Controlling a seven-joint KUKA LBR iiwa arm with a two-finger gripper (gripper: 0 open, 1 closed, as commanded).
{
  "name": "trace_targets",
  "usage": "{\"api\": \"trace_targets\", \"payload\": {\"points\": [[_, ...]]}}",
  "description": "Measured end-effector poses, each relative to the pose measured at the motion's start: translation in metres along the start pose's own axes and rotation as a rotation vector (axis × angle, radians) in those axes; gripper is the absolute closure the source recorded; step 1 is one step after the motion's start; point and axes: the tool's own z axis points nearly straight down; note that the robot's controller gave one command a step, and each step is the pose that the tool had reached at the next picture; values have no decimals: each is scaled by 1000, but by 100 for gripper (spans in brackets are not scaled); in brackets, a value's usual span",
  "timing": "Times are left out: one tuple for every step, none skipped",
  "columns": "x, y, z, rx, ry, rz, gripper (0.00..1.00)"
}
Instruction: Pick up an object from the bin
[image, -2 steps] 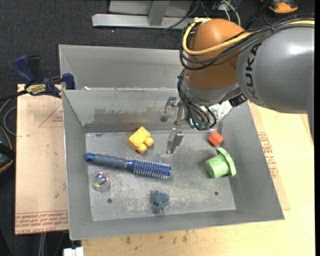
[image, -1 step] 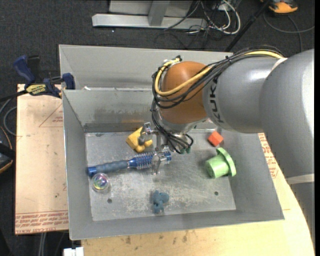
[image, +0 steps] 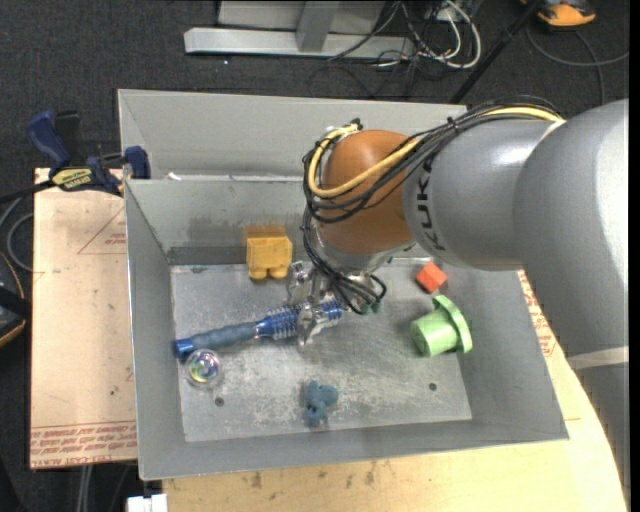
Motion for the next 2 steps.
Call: {"api": "trace_targets", "payload": {"points": [[21,-19,-95,4,-5,-12,100],[24,-34,-154,4,-4,-52,100]]}}
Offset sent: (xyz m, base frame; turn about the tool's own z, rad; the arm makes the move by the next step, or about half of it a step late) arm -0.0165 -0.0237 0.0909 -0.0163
